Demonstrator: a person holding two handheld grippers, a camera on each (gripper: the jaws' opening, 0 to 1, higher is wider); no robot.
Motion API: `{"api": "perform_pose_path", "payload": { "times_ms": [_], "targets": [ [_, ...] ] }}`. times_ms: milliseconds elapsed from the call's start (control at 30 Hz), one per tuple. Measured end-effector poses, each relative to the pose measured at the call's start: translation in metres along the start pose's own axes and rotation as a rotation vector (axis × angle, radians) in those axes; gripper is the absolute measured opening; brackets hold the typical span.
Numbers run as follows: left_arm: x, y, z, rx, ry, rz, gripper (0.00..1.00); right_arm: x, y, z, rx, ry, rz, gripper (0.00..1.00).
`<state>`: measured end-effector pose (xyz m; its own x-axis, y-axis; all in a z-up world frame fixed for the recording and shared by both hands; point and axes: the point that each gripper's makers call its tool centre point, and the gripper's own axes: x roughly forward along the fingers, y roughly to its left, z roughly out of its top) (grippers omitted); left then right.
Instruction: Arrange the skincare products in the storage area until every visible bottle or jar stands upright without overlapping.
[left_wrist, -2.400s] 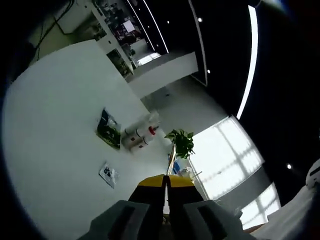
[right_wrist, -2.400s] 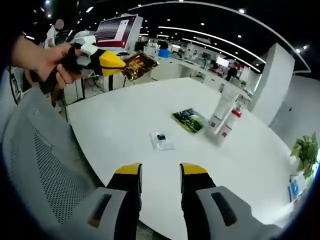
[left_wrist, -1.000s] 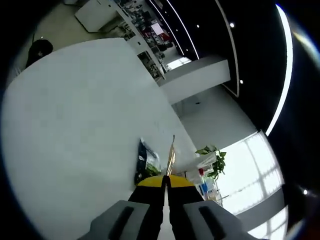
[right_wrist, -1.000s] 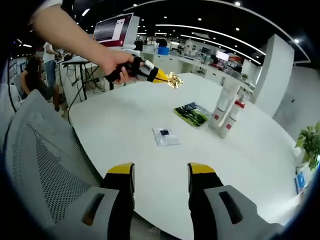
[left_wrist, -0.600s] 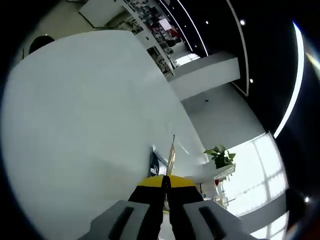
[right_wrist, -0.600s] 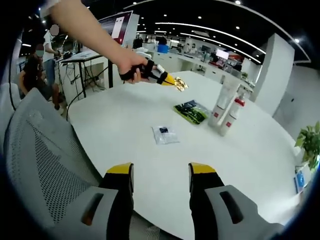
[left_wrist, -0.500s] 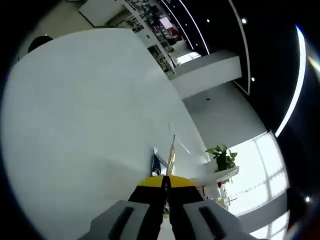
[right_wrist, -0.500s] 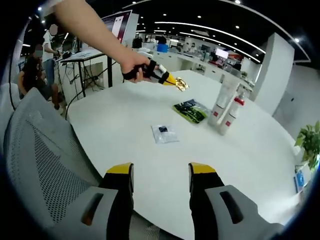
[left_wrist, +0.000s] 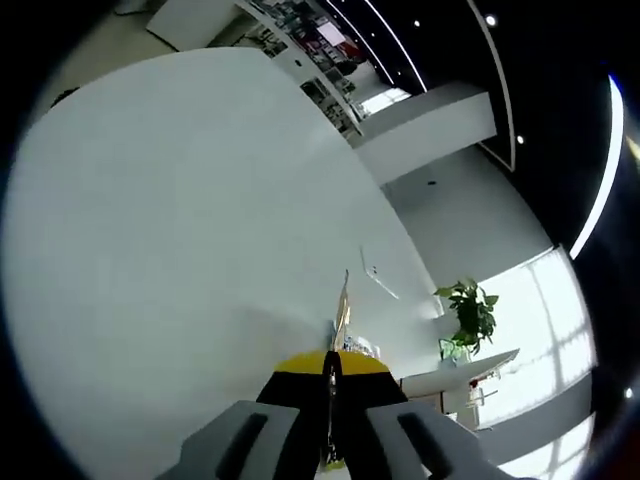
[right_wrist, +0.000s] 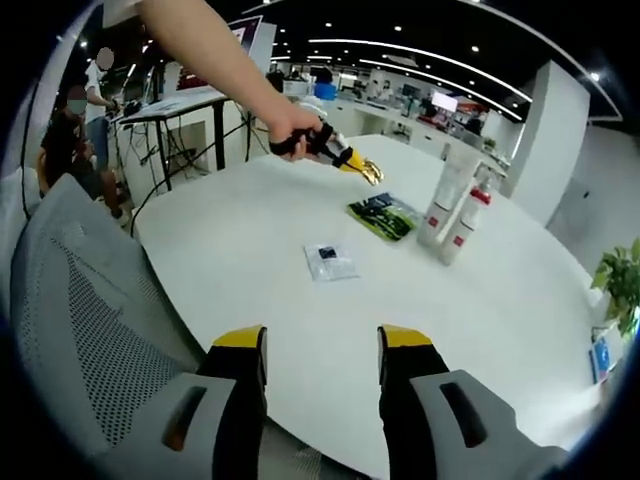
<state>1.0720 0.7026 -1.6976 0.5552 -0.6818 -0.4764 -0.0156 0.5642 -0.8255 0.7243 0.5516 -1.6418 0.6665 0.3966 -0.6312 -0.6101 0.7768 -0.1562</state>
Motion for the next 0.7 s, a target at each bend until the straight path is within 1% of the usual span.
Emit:
{"api": "perform_pose_path", "payload": {
  "times_ms": [33,133,267,300,333,400,467,567,600,700],
  "targets": [
    [0.002,0.002,-0.002,0.003,0.008,0.011,0.02,0.000,0.000,0.000,0.002,-0.001,0.000,0.42],
    [0.007,0.006,-0.009,-0.010,0.040,0.017,0.02,0.000,-0.002,0.000,0.006,-0.001,-0.010,0.41],
    [0.010,0.011,-0.011,0.006,0.059,0.052,0.02,0.000,-0.002,0.000,0.007,0.002,-0.007,0.41],
    [0.011,0.012,-0.010,0.016,0.061,0.061,0.02,0.000,-0.001,-0.001,0.007,0.003,-0.004,0.41],
    [0.012,0.014,-0.011,0.042,0.071,0.071,0.02,0.000,-0.001,-0.001,0.007,0.006,-0.002,0.41],
    [0.011,0.021,-0.014,0.100,0.094,0.124,0.04,0.000,-0.001,-0.001,0.007,0.004,-0.004,0.41],
    [0.014,0.021,-0.015,0.106,0.108,0.123,0.04,0.000,-0.002,-0.001,0.007,0.006,-0.006,0.42],
    [0.014,0.023,-0.014,0.124,0.109,0.149,0.05,0.000,-0.002,-0.002,0.008,0.008,-0.006,0.42],
    [0.013,0.024,-0.014,0.146,0.109,0.159,0.05,0.000,-0.001,-0.002,0.009,0.009,-0.004,0.42],
    [0.013,0.023,-0.013,0.157,0.116,0.179,0.06,0.000,0.001,-0.003,0.007,0.019,0.006,0.43]
  ]
}}
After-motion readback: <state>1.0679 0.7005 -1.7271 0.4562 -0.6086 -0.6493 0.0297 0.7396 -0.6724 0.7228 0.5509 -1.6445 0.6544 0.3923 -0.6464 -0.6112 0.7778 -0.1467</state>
